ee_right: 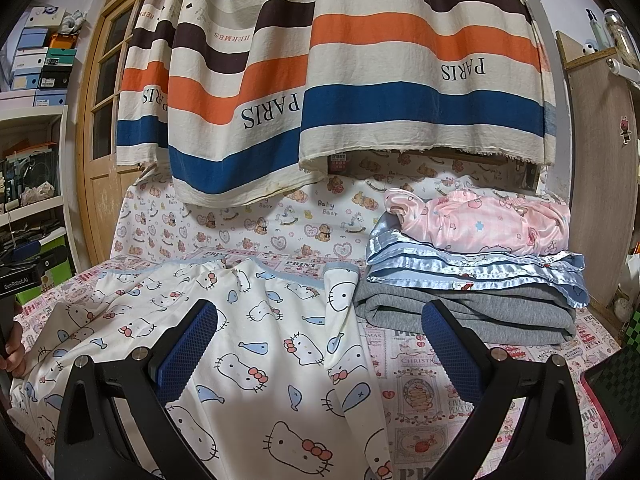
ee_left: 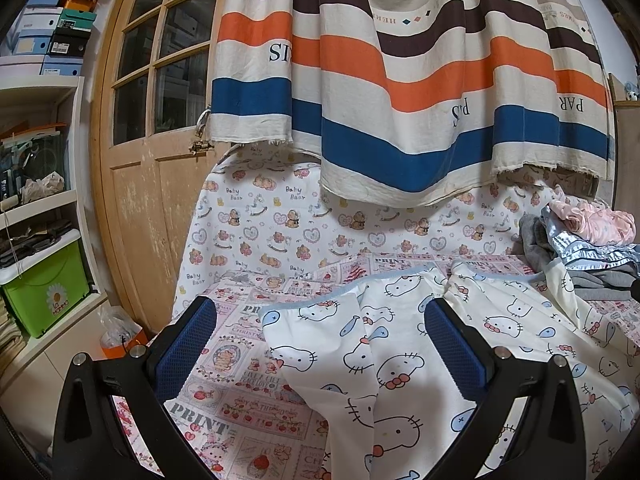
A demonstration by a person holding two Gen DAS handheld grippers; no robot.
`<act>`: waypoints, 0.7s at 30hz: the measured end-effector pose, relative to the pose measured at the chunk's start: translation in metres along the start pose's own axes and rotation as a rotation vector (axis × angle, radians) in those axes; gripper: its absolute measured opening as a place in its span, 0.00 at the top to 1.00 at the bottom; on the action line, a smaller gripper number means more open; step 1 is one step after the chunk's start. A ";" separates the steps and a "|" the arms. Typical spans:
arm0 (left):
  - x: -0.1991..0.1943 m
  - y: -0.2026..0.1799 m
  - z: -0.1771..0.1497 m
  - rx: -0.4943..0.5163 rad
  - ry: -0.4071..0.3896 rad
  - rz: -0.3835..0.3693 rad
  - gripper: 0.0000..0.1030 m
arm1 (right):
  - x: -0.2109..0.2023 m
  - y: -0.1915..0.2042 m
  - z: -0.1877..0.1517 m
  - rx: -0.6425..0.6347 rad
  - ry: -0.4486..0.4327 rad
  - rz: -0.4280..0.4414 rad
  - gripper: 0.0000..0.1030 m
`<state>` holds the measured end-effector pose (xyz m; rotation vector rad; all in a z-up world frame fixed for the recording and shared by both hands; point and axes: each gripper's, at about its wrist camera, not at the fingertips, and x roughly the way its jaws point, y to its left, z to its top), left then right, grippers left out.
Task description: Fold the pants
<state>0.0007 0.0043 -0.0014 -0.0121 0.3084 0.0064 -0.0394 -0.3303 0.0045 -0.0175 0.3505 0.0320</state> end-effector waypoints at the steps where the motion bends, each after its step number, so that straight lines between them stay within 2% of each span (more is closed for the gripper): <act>1: 0.000 0.000 0.000 0.001 -0.001 0.000 0.00 | 0.000 0.000 0.000 0.000 0.000 0.000 0.00; 10: 0.003 0.002 -0.001 -0.002 0.018 -0.005 0.00 | 0.000 0.000 0.000 0.000 0.000 0.000 0.00; 21: 0.001 0.000 0.001 -0.009 -0.003 0.020 0.00 | 0.000 0.000 0.000 0.000 0.002 0.000 0.00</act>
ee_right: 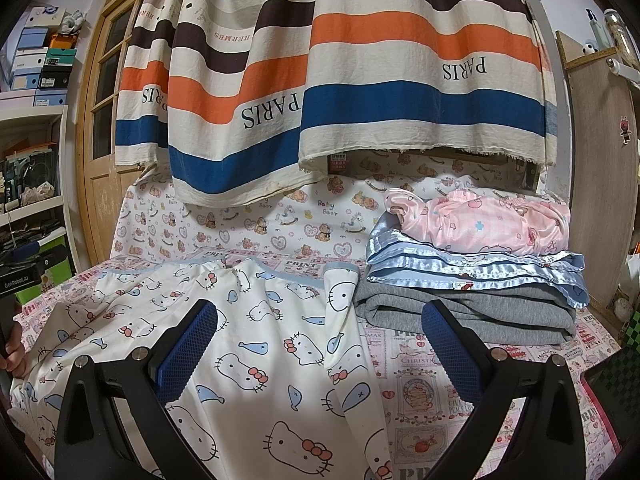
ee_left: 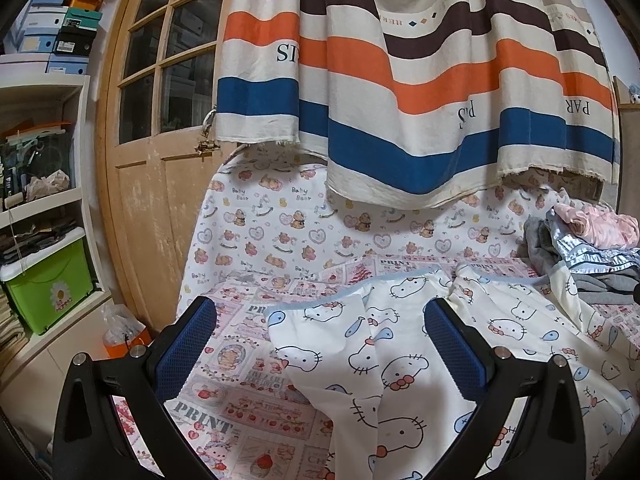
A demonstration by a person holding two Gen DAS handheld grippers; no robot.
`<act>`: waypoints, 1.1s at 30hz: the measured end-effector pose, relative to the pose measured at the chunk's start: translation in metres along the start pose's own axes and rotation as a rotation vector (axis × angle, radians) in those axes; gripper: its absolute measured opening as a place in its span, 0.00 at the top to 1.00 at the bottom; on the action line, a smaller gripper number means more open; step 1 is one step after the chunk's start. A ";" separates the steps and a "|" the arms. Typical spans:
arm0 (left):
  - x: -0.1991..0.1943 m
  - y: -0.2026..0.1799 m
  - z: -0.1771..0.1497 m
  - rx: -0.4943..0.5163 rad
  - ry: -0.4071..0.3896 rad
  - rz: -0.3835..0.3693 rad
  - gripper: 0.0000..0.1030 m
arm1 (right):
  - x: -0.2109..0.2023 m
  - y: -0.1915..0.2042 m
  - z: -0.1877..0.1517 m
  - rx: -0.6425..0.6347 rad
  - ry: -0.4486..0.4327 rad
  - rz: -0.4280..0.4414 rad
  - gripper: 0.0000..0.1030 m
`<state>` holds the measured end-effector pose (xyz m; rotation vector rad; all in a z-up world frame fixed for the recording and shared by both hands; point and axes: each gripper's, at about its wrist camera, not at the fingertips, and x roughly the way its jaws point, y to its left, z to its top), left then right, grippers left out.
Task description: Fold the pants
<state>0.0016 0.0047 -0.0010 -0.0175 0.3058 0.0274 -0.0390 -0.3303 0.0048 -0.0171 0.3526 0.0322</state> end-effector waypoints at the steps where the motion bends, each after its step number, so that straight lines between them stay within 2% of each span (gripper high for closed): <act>1: 0.000 0.000 0.000 0.001 0.000 0.000 0.00 | 0.000 0.000 0.000 0.000 0.000 0.000 0.00; 10: -0.001 0.000 0.000 -0.001 -0.002 0.002 0.00 | 0.000 0.000 0.000 0.000 0.001 0.000 0.00; 14: -0.009 0.004 0.000 -0.021 -0.048 0.027 0.00 | 0.001 0.000 0.001 -0.001 0.016 0.004 0.00; 17: -0.015 0.010 0.000 -0.043 -0.075 -0.014 0.00 | -0.004 0.000 0.001 0.006 -0.018 -0.052 0.00; 20: -0.017 0.018 0.000 -0.076 -0.086 -0.080 0.00 | -0.002 -0.004 0.002 0.021 -0.011 -0.016 0.00; 23: -0.017 0.034 0.001 -0.167 -0.064 0.003 0.00 | -0.009 -0.005 0.001 0.032 -0.039 -0.096 0.00; 26: -0.020 0.056 0.003 -0.208 -0.028 -0.035 0.00 | -0.029 -0.008 -0.001 0.059 -0.106 -0.213 0.00; 29: -0.037 0.076 0.006 -0.230 -0.043 -0.023 0.00 | -0.047 -0.007 0.006 0.042 -0.138 -0.229 0.00; 33: -0.068 0.090 0.001 -0.221 -0.119 -0.027 0.00 | -0.066 0.005 0.017 -0.007 -0.128 -0.203 0.00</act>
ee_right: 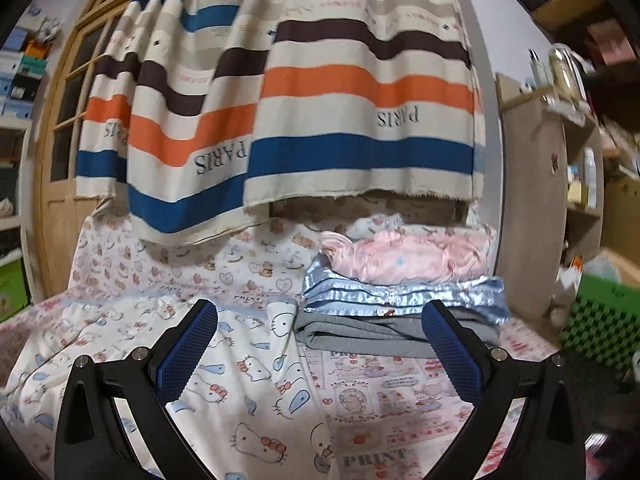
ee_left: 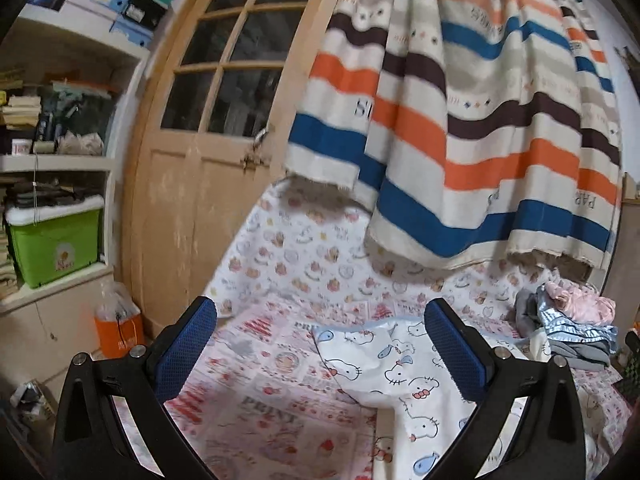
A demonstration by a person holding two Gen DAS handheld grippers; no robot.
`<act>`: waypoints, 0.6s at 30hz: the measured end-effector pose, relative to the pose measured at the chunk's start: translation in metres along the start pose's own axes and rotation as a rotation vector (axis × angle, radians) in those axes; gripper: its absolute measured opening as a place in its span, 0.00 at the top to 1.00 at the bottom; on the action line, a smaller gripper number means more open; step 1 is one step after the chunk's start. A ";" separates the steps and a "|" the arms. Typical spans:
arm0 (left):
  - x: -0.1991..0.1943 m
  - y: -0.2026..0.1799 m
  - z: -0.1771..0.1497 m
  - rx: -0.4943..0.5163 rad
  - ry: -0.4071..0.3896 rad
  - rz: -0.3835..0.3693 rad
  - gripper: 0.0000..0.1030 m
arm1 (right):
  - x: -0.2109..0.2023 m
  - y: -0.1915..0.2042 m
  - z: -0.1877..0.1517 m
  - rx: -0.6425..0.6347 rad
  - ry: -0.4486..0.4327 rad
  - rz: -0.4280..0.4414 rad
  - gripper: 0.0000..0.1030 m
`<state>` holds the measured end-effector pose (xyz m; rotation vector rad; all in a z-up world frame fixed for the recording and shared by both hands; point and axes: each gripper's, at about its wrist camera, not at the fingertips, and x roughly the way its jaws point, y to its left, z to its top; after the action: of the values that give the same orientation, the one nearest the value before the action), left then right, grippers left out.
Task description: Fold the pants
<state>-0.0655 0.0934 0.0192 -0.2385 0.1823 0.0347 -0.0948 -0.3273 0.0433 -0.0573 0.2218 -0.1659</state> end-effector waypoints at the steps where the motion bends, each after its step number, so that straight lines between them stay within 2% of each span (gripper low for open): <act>1: -0.003 0.002 -0.001 0.012 0.011 -0.009 0.00 | -0.007 0.005 0.002 -0.002 -0.001 0.028 0.00; 3: -0.007 0.005 -0.009 0.051 0.059 0.004 0.00 | -0.019 0.017 0.000 0.005 0.000 0.065 0.01; 6: -0.016 0.006 -0.023 0.130 0.040 0.081 0.00 | -0.040 0.039 -0.008 0.004 -0.037 0.112 0.01; 8: -0.023 0.007 -0.029 0.175 0.037 0.104 0.00 | -0.053 0.057 -0.012 -0.007 -0.052 0.166 0.00; 10: -0.032 0.011 -0.032 0.176 0.027 0.097 0.00 | -0.058 0.070 -0.015 0.005 -0.041 0.196 0.01; 13: -0.044 0.016 -0.034 0.170 0.018 0.044 0.00 | -0.063 0.089 -0.025 0.047 -0.033 0.197 0.00; 18: -0.064 0.019 -0.039 0.175 -0.008 0.074 0.00 | -0.056 0.102 -0.041 0.116 0.043 0.231 0.00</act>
<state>-0.1359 0.1016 -0.0104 -0.0575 0.1846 0.0930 -0.1421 -0.2188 0.0078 0.0868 0.2599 0.0503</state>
